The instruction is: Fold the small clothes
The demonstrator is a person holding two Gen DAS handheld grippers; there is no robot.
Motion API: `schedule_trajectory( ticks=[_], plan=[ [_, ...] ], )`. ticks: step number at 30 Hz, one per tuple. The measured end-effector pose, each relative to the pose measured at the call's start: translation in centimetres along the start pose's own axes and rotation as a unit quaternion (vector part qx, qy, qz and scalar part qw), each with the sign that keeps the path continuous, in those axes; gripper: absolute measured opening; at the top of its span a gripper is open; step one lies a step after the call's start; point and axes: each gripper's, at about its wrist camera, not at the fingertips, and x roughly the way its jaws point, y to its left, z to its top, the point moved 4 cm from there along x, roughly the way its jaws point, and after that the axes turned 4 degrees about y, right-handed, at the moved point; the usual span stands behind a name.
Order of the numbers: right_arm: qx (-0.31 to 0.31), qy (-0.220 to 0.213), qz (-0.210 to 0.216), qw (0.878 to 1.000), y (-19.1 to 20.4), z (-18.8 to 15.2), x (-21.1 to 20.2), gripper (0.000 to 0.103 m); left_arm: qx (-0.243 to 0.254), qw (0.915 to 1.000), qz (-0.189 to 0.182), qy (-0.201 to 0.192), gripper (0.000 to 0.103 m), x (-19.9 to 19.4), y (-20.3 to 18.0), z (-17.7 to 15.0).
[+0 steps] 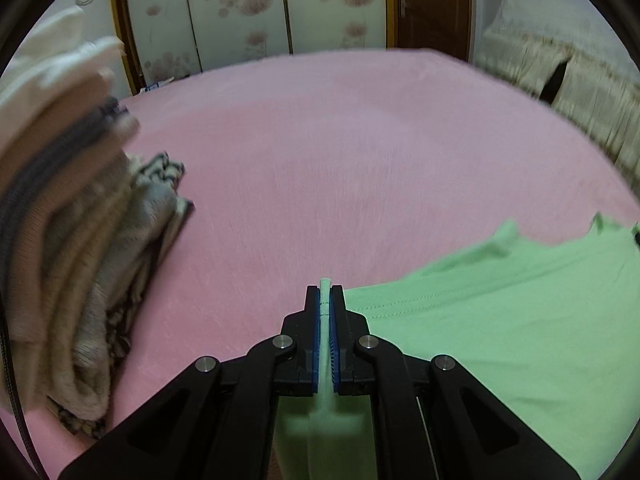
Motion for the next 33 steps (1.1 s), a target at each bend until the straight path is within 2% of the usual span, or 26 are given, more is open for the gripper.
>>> schedule_trajectory(
  ticks=[2, 4, 5, 6, 8, 13, 15, 17, 19, 22, 25, 27, 30, 33],
  plan=[
    [-0.01, 0.003, -0.011, 1.0, 0.4, -0.1, 0.2, 0.008, 0.001, 0.9999, 0.006, 0.012, 0.006, 0.7, -0.1, -0.2],
    [-0.015, 0.006, -0.019, 1.0, 0.5, 0.0, -0.1, 0.011, -0.006, 0.9998, 0.009, 0.019, 0.015, 0.8, 0.1, -0.1],
    [-0.013, 0.009, -0.02, 1.0, 0.4, 0.1, -0.3, 0.016, -0.009, 0.9996, 0.014, 0.021, 0.026, 0.7, 0.2, 0.0],
    [-0.011, 0.011, -0.019, 1.0, 0.4, 0.2, -0.6, 0.019, -0.014, 0.9994, 0.018, 0.024, 0.041, 0.4, 0.5, 0.2],
    [-0.005, 0.007, -0.012, 1.0, 0.4, 0.4, -2.1, 0.025, -0.022, 0.9993, 0.01, 0.027, 0.062, -0.5, 0.6, 0.5],
    [-0.014, -0.018, 0.012, 1.0, 2.0, 0.7, -7.8, 0.026, -0.01, 0.9994, -0.027, 0.017, 0.069, -5.6, -0.4, 0.3],
    [-0.02, -0.026, 0.022, 0.999, 3.0, 0.5, -11.0, 0.03, -0.004, 0.999, -0.042, 0.012, 0.074, -8.3, -1.0, 0.0],
    [-0.024, -0.03, 0.012, 0.999, 3.8, 0.0, -14.2, 0.041, -0.005, 0.9982, -0.06, -0.001, 0.075, -11.7, -1.4, -0.5],
    [-0.024, -0.034, 0.008, 0.999, 4.1, -0.6, -16.5, 0.045, -0.012, 0.9967, -0.079, -0.014, 0.077, -14.5, -1.5, -1.0],
    [-0.011, -0.026, 0.012, 1.0, 3.9, -2.4, -19.3, 0.045, -0.027, 0.9967, -0.077, -0.004, 0.079, -17.9, -1.3, -3.1],
    [0.007, -0.014, 0.027, 1.0, 3.4, -5.1, -20.6, 0.045, -0.044, 0.9959, -0.079, 0.01, 0.079, -19.1, -0.3, -6.1],
    [0.017, -0.01, 0.021, 1.0, 2.9, -7.5, -20.8, 0.045, -0.053, 0.9964, -0.064, 0.015, 0.079, -18.9, 0.3, -8.4],
    [0.045, 0.008, 0.026, 0.999, 1.8, -11.1, -20.0, 0.045, -0.063, 0.9973, -0.021, 0.029, 0.078, -17.8, 1.1, -12.3],
    [0.074, 0.025, 0.033, 0.996, 0.7, -13.9, -18.7, 0.045, -0.098, 0.9937, -0.017, 0.052, 0.079, -16.3, 2.0, -15.5]
  ],
)
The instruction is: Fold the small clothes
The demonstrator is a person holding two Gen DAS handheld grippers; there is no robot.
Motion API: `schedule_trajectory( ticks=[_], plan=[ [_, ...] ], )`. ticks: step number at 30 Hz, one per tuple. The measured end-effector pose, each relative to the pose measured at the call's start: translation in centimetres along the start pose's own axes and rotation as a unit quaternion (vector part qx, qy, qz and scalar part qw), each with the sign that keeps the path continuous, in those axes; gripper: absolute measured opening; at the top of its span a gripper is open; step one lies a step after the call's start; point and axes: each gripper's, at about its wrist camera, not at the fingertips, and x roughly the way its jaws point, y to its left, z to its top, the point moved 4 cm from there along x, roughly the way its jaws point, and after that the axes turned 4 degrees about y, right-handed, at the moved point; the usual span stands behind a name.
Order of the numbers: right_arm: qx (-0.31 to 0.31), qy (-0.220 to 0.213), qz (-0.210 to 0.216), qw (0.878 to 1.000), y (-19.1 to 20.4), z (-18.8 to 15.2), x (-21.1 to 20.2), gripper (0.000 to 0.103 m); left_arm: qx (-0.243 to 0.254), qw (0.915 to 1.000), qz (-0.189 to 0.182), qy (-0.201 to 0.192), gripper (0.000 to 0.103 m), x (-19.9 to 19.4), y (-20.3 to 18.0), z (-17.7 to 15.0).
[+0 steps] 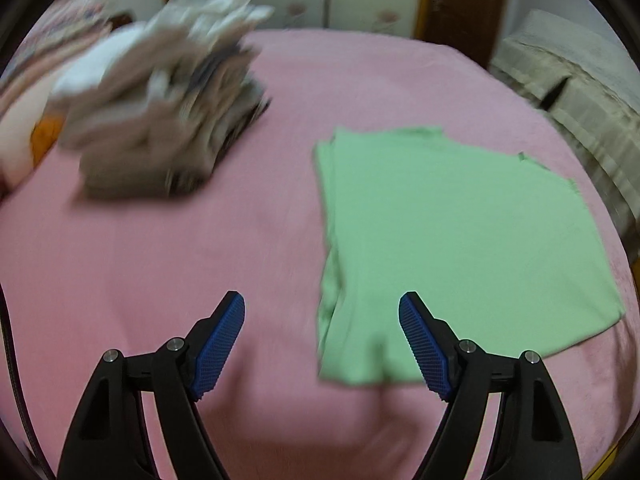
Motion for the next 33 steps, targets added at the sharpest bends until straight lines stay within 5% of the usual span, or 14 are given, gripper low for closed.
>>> schedule_trajectory(
  ticks=[10, 13, 16, 17, 18, 27, 33],
  plan=[
    [0.068, 0.029, 0.033, 0.997, -2.4, -3.7, 3.8, 0.041, -0.106, 0.9932, -0.035, 0.032, 0.074, 3.7, 2.4, -3.6],
    [0.073, 0.046, 0.059, 0.994, -2.3, -4.1, 4.9, 0.005, -0.117, 0.9922, -0.025, 0.034, 0.046, 4.1, 2.8, -4.1],
    [0.068, 0.045, 0.052, 0.995, -2.1, -4.4, 5.1, 0.005, -0.124, 0.9918, -0.009, 0.03, 0.026, 4.4, 3.2, -4.1],
    [0.066, 0.043, 0.046, 0.996, -2.0, -4.5, 5.0, 0.004, -0.119, 0.9922, 0.018, 0.033, 0.009, 4.6, 3.4, -4.3],
    [0.067, 0.043, 0.044, 0.996, -2.0, -4.6, 5.1, 0.004, -0.113, 0.9924, 0.03, 0.038, 0.008, 4.8, 3.5, -4.5],
    [0.047, 0.043, 0.015, 0.998, -1.4, -4.8, 4.8, 0.005, -0.101, 0.994, 0.029, 0.028, 0.009, 4.4, 3.5, -4.4],
    [0.04, 0.017, -0.002, 0.999, -0.8, -3.9, 1.8, 0.007, -0.104, 0.994, 0.015, 0.03, 0.039, 2.7, 3.5, -4.1]
  ],
)
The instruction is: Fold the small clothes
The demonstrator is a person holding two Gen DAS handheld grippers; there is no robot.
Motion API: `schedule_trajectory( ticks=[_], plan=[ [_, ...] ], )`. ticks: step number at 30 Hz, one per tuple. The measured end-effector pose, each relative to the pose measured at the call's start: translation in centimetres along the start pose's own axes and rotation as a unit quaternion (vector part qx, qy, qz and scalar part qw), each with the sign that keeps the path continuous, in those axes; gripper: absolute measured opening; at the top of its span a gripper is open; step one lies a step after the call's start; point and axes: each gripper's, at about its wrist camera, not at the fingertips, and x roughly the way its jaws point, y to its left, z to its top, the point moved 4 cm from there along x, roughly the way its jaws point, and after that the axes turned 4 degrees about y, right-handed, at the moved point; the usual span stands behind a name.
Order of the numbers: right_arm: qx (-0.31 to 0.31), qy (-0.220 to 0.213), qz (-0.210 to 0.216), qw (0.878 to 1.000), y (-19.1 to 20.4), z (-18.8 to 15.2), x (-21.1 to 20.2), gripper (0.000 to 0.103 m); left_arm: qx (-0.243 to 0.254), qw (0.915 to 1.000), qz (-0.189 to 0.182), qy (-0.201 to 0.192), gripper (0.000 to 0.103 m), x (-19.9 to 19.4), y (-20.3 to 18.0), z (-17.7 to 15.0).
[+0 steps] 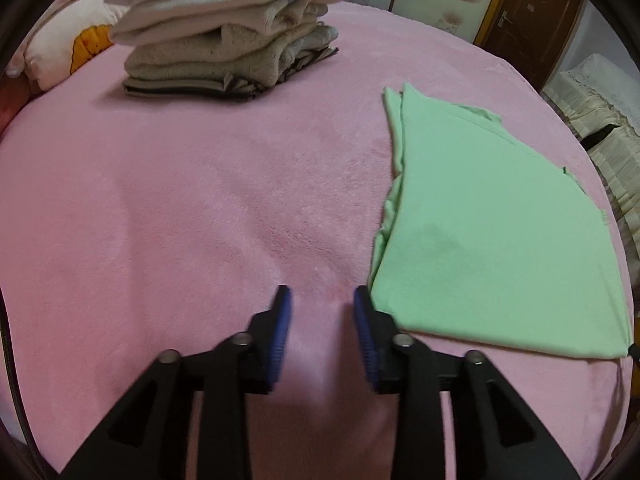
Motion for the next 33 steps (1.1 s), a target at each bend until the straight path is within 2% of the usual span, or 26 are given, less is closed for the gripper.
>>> schedule_trajectory(
  ticks=[1, 3, 6, 8, 11, 12, 19, 25, 29, 33],
  plan=[
    [-0.002, -0.003, -0.003, 1.0, 0.1, 0.1, -0.4, 0.007, 0.004, 1.0, 0.003, -0.004, 0.043, -0.7, -0.1, -0.2],
    [-0.009, -0.005, -0.015, 1.0, 0.8, 0.4, -1.2, 0.007, 0.013, 0.9998, -0.007, -0.013, 0.057, -2.1, -0.8, -0.4],
    [-0.015, -0.003, -0.03, 0.999, 1.9, 0.6, -2.1, 0.017, 0.018, 0.9994, -0.022, -0.021, 0.058, -3.2, -1.4, 0.0],
    [-0.02, -0.01, -0.044, 0.999, 2.5, 0.8, -2.6, 0.035, 0.02, 0.9993, -0.019, -0.026, 0.058, -4.0, -1.9, 0.2],
    [-0.035, -0.014, -0.098, 0.994, 2.9, 0.7, -2.9, 0.04, 0.021, 0.9992, -0.016, -0.029, 0.058, -4.9, -2.2, 0.4],
    [-0.036, -0.016, -0.102, 0.994, 2.8, 0.6, -3.1, 0.04, 0.021, 0.9992, -0.018, -0.031, 0.058, -5.2, -2.3, 0.4],
    [-0.017, -0.025, -0.063, 0.998, 3.5, 0.4, -4.3, 0.04, 0.025, 0.999, -0.031, -0.022, 0.063, -6.6, -3.4, -0.3],
    [-0.015, -0.038, -0.017, 0.999, 6.7, 0.7, -5.3, 0.04, 0.024, 0.998, -0.057, -0.015, 0.064, -7.8, -5.0, -0.5],
    [-0.018, -0.042, 0.003, 0.999, 9.2, 1.0, -5.9, 0.04, 0.031, 0.9973, -0.061, -0.024, 0.076, -8.9, -6.1, -0.3],
    [-0.043, -0.05, 0.011, 0.998, 12.1, 1.5, -6.2, 0.04, 0.033, 0.9966, -0.071, -0.028, 0.077, -9.3, -6.9, 0.0]
  ],
)
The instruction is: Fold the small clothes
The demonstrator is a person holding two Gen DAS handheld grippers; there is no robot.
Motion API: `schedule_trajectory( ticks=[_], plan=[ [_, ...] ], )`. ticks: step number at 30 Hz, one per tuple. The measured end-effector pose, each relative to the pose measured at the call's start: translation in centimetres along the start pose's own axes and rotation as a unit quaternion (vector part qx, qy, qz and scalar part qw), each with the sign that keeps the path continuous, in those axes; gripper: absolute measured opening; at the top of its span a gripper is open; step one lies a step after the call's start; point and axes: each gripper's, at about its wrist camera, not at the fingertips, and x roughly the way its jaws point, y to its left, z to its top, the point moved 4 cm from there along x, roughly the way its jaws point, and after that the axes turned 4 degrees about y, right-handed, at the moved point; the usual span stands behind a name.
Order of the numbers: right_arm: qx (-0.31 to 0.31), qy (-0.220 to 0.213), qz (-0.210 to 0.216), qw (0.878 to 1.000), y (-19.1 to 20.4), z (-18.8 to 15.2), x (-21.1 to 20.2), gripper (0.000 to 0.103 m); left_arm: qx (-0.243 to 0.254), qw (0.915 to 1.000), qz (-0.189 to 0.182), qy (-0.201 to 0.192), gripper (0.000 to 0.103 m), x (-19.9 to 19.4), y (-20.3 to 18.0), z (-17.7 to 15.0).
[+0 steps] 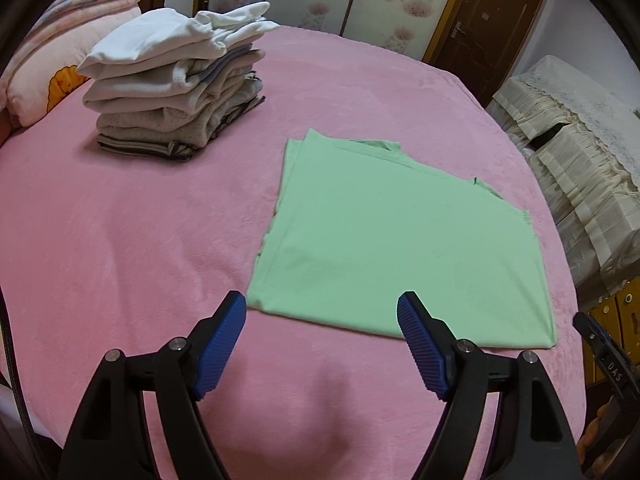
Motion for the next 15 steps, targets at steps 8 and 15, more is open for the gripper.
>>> schedule_trajectory(
  ticks=[8, 15],
  plan=[
    [-0.01, -0.03, 0.013, 0.999, 4.2, 1.0, 0.7, 0.043, -0.036, 0.9988, -0.033, 0.008, 0.077, 1.5, 0.3, 0.1],
    [-0.015, -0.005, 0.023, 1.0, 6.5, 0.0, 4.1, 0.048, -0.103, 0.9903, -0.092, 0.018, 0.077, 4.7, 1.9, -1.3]
  ],
)
